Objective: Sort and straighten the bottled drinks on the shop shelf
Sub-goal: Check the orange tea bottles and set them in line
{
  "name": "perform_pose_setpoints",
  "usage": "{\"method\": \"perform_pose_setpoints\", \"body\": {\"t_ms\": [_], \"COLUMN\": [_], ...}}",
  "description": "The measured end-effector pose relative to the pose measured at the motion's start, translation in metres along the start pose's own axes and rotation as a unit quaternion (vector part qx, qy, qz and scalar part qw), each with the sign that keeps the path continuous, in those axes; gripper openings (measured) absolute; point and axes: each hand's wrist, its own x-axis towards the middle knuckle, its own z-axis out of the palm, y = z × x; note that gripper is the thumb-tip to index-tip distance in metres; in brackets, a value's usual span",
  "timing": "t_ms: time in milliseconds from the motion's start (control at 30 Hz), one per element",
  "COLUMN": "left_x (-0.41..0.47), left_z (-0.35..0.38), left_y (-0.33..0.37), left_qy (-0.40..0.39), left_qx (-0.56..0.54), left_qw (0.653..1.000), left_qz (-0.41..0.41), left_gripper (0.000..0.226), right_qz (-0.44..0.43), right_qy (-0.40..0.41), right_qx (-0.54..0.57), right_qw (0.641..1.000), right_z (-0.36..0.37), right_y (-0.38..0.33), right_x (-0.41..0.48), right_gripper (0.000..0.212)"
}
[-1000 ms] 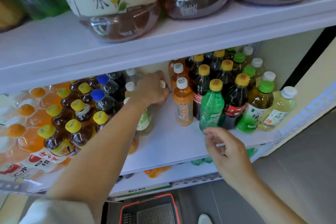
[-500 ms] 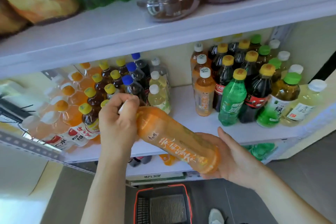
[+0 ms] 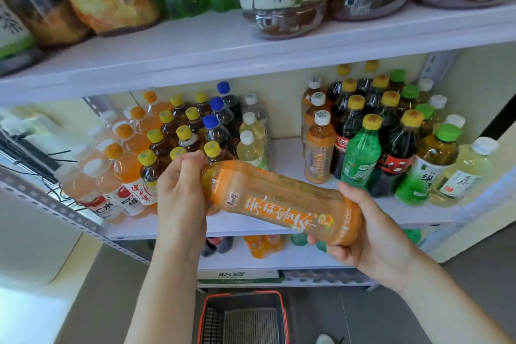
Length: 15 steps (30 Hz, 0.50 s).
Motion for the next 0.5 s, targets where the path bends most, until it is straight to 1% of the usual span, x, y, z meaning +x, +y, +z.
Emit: {"method": "perform_pose_setpoints", "body": {"t_ms": [67,167,267,367,500], "left_x": [0.000,0.001,0.003,0.005,0.006], "left_z": [-0.003,-0.005,-0.005,-0.004,-0.003], "left_y": [0.001,0.004,0.005,0.005,0.003], "left_qy": [-0.028,-0.069,-0.069,-0.065,-0.082], "left_qx": [0.013,0.038,0.047,0.065,0.079], "left_qw": [1.000,0.997,0.996,0.995,0.992], "left_qz": [-0.003,-0.017,-0.037,-0.048,-0.055], "left_gripper": [0.025,0.032,0.033,0.034,0.041], "right_qz": [-0.003,-0.042,-0.094,-0.146,-0.195], "right_qy": [0.005,0.011,-0.001,-0.006,0.024], "right_qx": [-0.003,-0.021,-0.070,-0.131,-0.163], "right_qw": [1.000,0.999,0.993,0.981,0.967], "right_z": [-0.001,-0.002,-0.004,-0.008,-0.011], "right_y": [-0.002,-0.006,-0.009,-0.012,-0.018], "right_x": [-0.003,-0.006,-0.012,-0.016,-0.015], "right_gripper": [0.065,0.049,0.042,0.053,0.065]}}
